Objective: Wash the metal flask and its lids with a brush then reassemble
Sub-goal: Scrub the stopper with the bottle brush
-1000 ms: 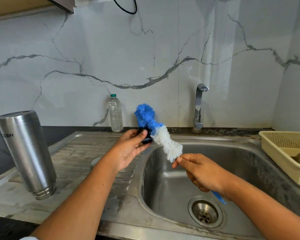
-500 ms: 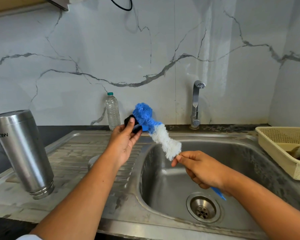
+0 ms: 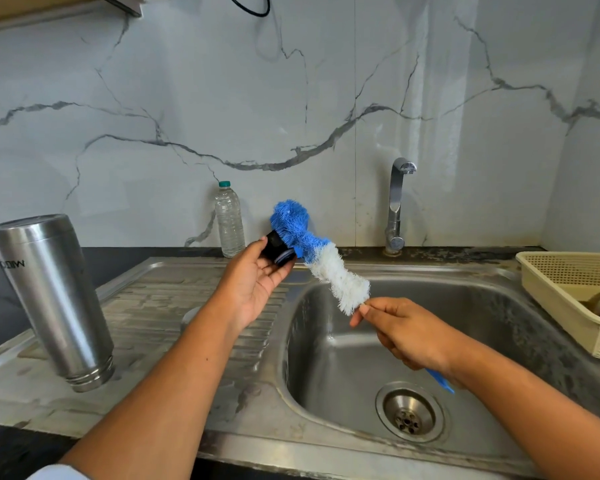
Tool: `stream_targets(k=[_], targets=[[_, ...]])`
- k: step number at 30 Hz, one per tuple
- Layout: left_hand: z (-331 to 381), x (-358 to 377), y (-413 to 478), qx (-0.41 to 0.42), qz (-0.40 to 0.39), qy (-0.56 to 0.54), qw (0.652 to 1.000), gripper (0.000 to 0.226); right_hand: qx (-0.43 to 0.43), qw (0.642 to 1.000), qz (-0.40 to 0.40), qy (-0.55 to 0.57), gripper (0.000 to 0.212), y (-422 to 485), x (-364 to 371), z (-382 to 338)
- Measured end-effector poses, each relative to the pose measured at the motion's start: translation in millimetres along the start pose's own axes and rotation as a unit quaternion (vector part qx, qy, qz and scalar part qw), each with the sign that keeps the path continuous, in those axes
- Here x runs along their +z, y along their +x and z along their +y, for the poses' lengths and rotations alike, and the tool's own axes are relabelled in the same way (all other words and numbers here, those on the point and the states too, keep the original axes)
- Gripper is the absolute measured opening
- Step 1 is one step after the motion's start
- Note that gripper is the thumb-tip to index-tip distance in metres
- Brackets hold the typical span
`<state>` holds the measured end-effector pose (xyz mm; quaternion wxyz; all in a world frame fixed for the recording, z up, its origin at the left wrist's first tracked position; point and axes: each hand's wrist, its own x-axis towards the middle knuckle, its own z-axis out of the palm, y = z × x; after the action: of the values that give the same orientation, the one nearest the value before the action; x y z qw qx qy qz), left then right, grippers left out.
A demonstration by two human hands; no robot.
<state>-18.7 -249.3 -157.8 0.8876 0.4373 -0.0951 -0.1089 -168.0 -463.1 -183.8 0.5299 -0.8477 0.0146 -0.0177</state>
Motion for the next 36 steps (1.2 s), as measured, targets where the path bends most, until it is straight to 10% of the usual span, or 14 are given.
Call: stream_targets(k=[36], targets=[[-2.3, -1.3, -3.8, -0.013, -0.007, -0.004, 1.000, 0.041, -0.049, 0.987, 0.033, -0.147, 0.035, 3.8, 2.5, 0.7]])
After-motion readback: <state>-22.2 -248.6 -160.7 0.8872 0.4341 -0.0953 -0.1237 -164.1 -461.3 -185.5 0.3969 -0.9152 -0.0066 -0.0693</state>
